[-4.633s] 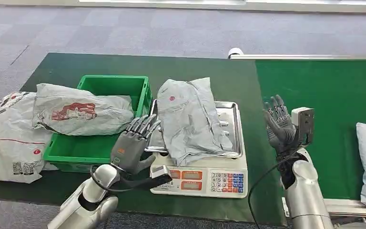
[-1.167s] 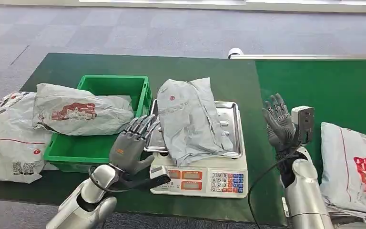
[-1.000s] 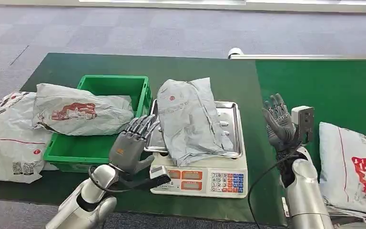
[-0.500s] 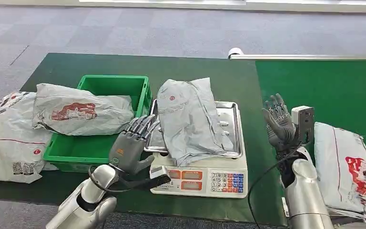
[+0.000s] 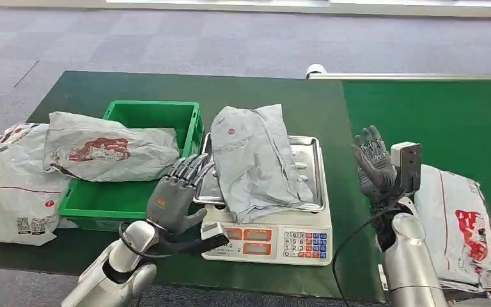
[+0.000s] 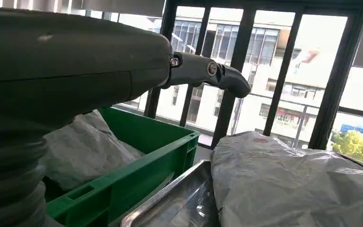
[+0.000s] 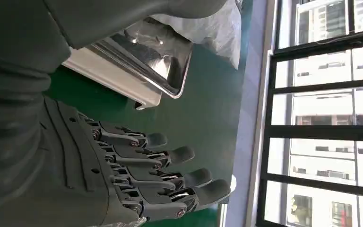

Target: Moved the parcel from conveyor to table for the left to box.

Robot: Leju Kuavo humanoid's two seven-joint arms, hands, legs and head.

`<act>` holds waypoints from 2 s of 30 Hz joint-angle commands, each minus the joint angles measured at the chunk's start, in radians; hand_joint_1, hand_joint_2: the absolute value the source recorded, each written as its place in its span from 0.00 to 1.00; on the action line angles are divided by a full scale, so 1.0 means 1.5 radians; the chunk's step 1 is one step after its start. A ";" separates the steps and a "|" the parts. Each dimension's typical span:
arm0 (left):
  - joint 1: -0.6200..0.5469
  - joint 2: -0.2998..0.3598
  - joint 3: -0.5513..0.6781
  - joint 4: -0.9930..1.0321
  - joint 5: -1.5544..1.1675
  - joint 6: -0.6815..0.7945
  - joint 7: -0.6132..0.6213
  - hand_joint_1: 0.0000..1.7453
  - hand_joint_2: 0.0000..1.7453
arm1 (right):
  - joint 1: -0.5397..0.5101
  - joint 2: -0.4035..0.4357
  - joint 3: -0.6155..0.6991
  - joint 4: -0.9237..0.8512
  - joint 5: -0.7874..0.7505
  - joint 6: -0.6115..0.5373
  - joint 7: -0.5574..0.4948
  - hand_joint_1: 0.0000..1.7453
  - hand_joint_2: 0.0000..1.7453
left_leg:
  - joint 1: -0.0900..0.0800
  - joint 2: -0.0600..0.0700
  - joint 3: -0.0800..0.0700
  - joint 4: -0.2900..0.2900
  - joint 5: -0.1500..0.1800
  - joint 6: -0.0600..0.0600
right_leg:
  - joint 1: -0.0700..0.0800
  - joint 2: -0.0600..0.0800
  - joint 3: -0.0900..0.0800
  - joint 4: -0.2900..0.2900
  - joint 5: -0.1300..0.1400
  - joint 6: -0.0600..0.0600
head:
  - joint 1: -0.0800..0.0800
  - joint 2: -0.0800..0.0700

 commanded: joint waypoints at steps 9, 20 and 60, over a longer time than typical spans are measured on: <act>-0.006 0.001 0.024 0.019 -0.004 -0.008 0.000 0.00 1.00 | -0.028 0.014 0.001 0.045 0.000 -0.001 0.003 0.00 1.00 | 0.000 0.001 0.001 0.000 0.000 0.000 | 0.001 0.001 0.001 -0.001 0.000 -0.001 | 0.000 0.000; -0.006 0.001 0.024 0.019 -0.004 -0.008 0.000 0.00 1.00 | -0.028 0.014 0.001 0.045 0.000 -0.001 0.003 0.00 1.00 | 0.001 0.002 0.002 -0.001 -0.001 0.000 | 0.001 0.001 0.002 -0.001 0.000 -0.001 | 0.000 0.000; -0.006 0.001 0.024 0.019 -0.004 -0.008 0.000 0.00 1.00 | -0.028 0.014 0.001 0.045 0.000 -0.001 0.003 0.00 1.00 | 0.000 0.001 0.001 0.000 0.000 0.000 | 0.000 0.001 0.001 0.000 0.000 -0.001 | 0.000 0.000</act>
